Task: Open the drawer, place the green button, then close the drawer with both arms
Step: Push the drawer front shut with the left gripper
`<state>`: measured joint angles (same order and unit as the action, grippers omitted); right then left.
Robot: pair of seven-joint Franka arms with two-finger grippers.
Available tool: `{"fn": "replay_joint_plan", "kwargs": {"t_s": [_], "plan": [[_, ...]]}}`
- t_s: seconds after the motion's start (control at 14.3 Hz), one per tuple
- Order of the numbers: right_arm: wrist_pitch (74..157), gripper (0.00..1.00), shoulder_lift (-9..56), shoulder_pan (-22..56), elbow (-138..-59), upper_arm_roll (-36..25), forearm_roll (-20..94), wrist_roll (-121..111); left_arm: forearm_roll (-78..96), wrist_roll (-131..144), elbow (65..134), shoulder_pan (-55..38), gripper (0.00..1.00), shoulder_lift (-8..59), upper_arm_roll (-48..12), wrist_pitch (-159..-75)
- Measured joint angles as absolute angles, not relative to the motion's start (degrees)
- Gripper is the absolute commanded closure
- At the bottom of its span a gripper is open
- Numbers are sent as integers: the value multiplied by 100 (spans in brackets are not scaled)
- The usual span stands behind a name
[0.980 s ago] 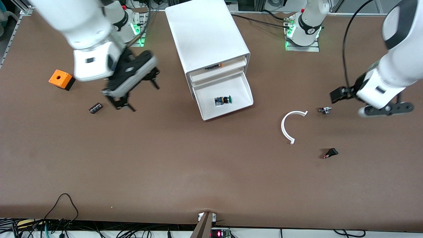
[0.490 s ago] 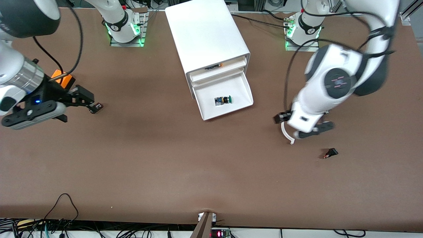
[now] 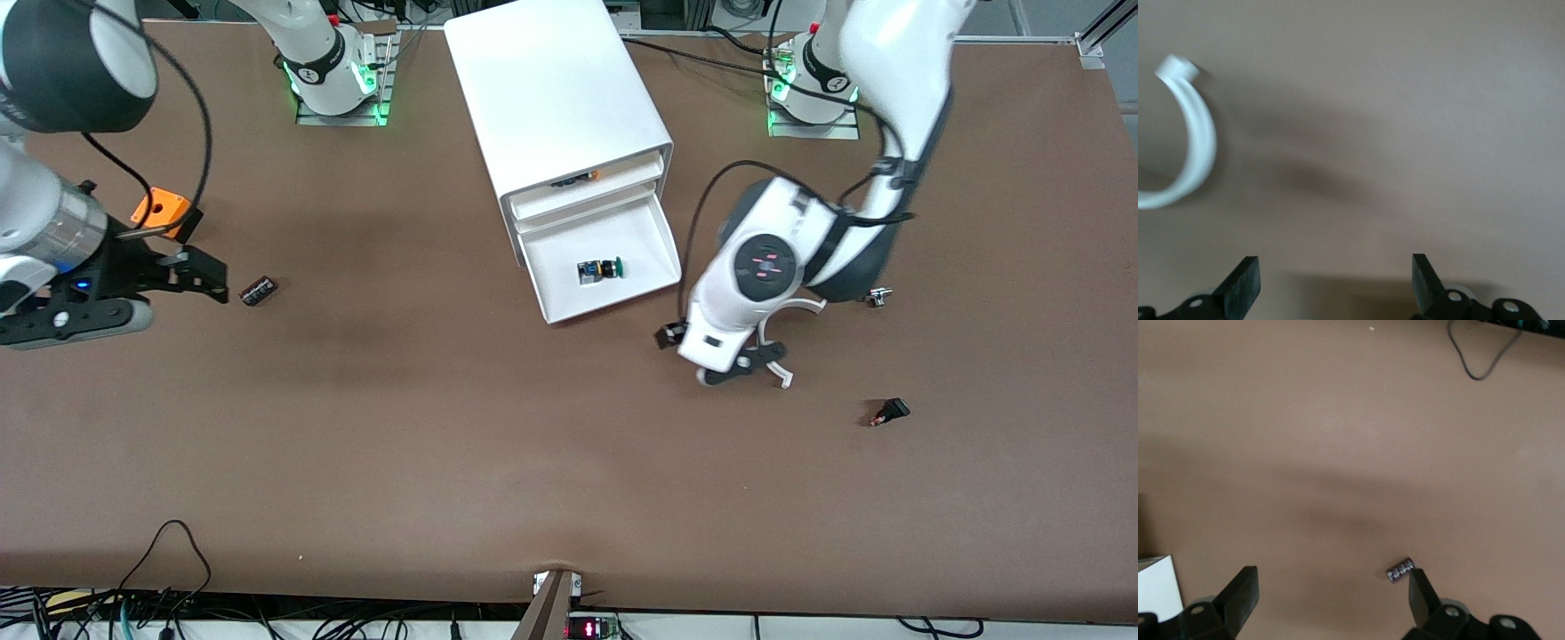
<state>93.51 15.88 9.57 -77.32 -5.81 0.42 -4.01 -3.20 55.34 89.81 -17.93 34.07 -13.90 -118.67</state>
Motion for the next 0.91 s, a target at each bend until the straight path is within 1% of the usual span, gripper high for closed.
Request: {"fn": "replay_joint_plan", "kwargs": {"t_s": [0.35,0.63,0.91], "plan": [[9333,0,1159,391,-8252,-679,40,-776,-321,5795,9102,-2241,0,3839,-1389,-12495],[9340,0,842,162,-8627,-677,40,-1043,-321,5782,9162,-2458,0,3963,-1393,-12573],[9408,0,738,96,-8780,-672,40,-1541,-321,5786,9188,-2548,0,3971,-1465,-12500]]}}
